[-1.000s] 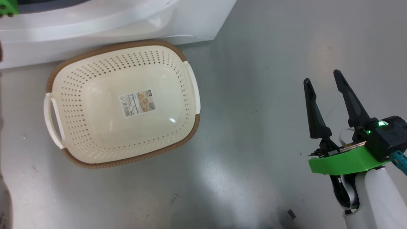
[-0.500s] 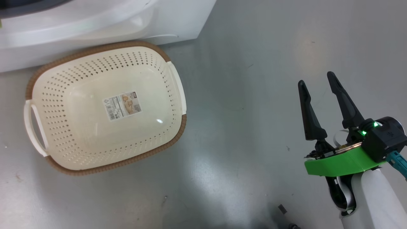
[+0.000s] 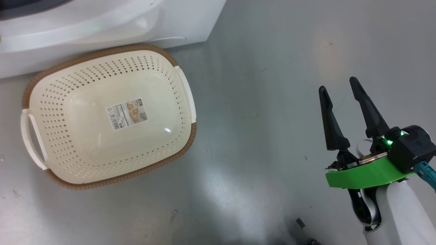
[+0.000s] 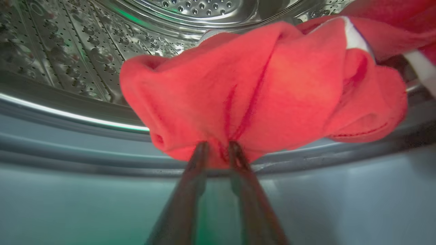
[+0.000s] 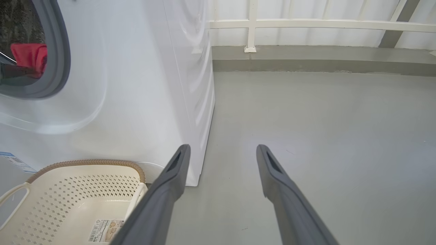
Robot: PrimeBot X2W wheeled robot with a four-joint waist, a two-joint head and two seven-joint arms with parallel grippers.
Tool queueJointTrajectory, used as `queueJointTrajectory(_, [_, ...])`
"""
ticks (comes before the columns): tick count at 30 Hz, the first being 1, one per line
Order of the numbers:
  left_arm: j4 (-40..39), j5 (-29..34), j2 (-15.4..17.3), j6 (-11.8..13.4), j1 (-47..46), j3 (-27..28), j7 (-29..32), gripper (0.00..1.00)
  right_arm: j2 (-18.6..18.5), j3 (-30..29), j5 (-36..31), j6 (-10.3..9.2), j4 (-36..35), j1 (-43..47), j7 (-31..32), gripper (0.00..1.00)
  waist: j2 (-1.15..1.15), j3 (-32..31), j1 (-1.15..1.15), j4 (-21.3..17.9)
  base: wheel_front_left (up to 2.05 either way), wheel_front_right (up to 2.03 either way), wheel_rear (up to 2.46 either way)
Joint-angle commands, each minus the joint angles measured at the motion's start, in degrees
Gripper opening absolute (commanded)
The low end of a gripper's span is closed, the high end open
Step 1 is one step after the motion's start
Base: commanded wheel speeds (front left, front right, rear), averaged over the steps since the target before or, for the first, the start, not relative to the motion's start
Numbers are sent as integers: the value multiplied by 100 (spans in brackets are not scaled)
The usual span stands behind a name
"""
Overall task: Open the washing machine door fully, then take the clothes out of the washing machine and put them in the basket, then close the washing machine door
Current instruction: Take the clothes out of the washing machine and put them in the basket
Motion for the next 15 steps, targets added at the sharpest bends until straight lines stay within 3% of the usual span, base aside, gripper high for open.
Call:
queueJointTrajectory(1, [-95, 65, 319, -27, -71, -8, -39, 0, -4, 137, 46, 35, -101, 64, -35, 100, 0, -23, 0, 0, 0, 0, 0])
queueJointTrajectory(15, [-190, 100, 282, 5, -104, -241, -545, 0, -4, 162, 75, 35, -44, 46, -35, 100, 0, -71, 0, 23, 0, 0, 0])
